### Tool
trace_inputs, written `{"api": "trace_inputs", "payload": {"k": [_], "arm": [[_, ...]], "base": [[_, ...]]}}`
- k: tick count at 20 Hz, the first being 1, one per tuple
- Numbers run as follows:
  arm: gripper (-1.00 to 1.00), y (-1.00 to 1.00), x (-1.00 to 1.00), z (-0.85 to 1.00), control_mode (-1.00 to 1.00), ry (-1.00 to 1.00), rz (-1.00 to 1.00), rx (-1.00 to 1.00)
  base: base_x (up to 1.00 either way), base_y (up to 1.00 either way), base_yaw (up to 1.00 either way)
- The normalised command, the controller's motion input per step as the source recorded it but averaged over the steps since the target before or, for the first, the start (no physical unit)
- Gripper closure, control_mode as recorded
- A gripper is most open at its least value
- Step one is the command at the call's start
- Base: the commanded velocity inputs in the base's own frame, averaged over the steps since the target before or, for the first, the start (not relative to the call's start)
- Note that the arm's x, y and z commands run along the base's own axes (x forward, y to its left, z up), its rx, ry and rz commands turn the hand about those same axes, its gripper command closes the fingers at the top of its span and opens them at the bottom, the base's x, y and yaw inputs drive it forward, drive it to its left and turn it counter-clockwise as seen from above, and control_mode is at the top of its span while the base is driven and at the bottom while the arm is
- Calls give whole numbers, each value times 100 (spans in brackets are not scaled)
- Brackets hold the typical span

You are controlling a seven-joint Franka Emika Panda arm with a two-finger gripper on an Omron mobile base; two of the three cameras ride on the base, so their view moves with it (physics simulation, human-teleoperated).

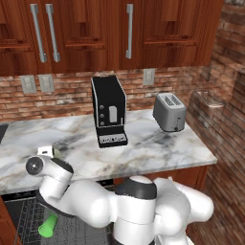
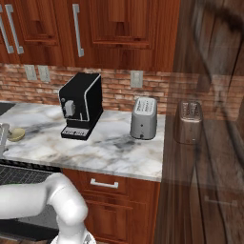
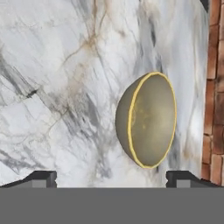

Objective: Pick up the cup and bowl from the counter, place them in the dishwasher, and close the dishwasher door.

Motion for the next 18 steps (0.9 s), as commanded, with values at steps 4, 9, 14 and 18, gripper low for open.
{"api": "trace_inputs", "payload": {"k": [4, 9, 14, 18], "arm": [[-100, 8, 29, -12, -100, 0, 0, -1], [-100, 12, 28, -18, -100, 0, 0, 0], [-100, 18, 26, -23, -100, 0, 0, 0], [-100, 22, 19, -22, -100, 0, 0, 0]], "base": [[0, 0, 0], [0, 0, 0], [0, 0, 0], [0, 0, 0]]}}
